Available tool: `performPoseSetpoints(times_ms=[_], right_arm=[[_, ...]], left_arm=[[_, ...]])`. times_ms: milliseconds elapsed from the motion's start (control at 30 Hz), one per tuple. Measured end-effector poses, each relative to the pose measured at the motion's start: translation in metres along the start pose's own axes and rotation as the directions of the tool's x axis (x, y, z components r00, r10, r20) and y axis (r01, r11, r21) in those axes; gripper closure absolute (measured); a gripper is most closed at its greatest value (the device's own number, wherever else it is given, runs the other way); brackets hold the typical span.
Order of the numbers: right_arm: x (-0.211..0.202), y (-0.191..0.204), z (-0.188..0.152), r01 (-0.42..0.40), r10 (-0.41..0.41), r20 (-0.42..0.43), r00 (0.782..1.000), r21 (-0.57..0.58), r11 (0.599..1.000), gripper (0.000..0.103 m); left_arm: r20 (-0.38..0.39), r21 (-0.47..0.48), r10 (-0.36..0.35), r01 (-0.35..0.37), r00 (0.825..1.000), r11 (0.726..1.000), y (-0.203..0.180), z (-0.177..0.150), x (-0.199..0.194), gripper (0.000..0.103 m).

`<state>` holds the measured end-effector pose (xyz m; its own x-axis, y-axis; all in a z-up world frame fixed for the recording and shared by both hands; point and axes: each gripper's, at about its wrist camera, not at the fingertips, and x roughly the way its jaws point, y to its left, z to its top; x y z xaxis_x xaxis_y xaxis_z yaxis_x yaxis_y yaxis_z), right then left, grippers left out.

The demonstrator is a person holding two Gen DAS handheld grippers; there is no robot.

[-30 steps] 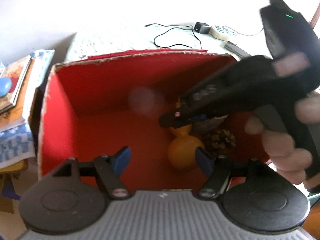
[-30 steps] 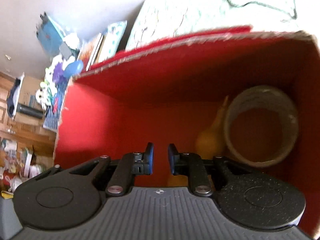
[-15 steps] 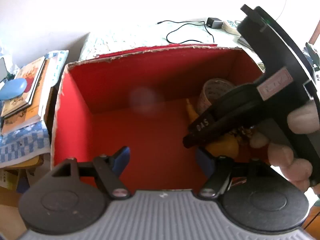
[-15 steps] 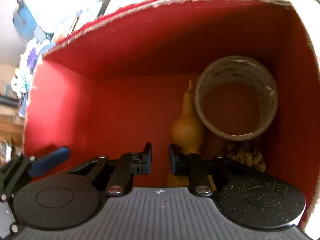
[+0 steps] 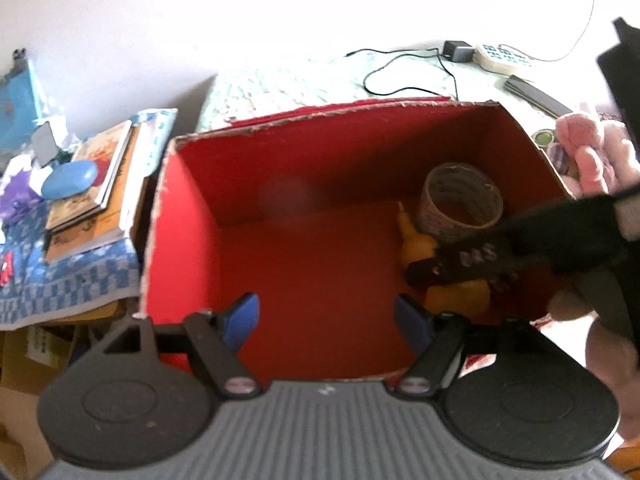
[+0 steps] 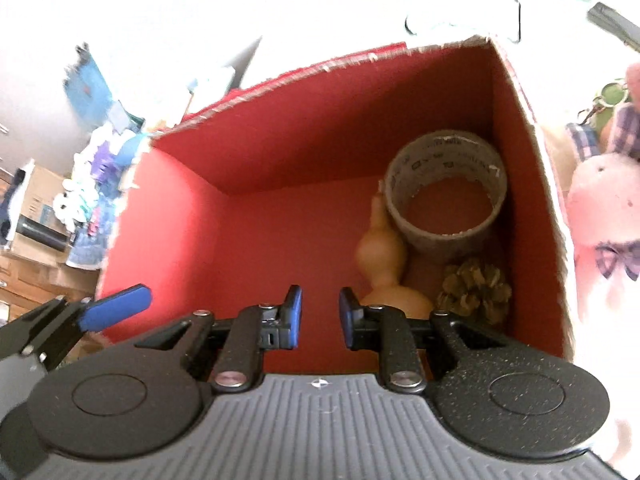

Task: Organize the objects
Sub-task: 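Withdraw the right gripper up out of the box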

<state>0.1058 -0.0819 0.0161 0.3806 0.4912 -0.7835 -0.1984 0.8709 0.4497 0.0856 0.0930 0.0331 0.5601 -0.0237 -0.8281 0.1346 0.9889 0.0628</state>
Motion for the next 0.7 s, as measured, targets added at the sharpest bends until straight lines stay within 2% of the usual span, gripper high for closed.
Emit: performPoseSetpoints(times_ms=[167,200,267,367,700], right_arm=[[-0.029,-0.004,-0.016,-0.018,0.017,0.104,0.994,0.008,1.000,0.076],[-0.021,0.006,-0.018,-0.017,0.017,0.133,0.991,-0.003,1.000,0.075],[-0.032,0.006,-0.028,-0.014,0.016,0.178,0.984,-0.013,1.000,0.072],[-0.042,0.002,-0.031,-0.053,0.051,0.226,0.973,0.006,0.999,0.070],[-0.068,0.006,-0.062,-0.100,0.089,0.301,0.949,0.023,0.995,0.069]], left_arm=[[0.018,-0.010,0.048,-0.048,0.999,0.999,-0.003,-0.007,-0.015,0.027],[0.021,-0.012,0.053,-0.053,0.998,0.999,-0.003,-0.009,-0.018,0.026],[0.025,-0.016,0.064,-0.064,0.998,0.998,-0.004,-0.013,-0.025,0.026],[0.042,-0.017,0.093,-0.092,0.995,0.996,-0.004,-0.017,-0.036,0.025],[0.092,-0.007,0.115,-0.114,0.989,0.993,-0.008,-0.031,-0.069,0.022]])
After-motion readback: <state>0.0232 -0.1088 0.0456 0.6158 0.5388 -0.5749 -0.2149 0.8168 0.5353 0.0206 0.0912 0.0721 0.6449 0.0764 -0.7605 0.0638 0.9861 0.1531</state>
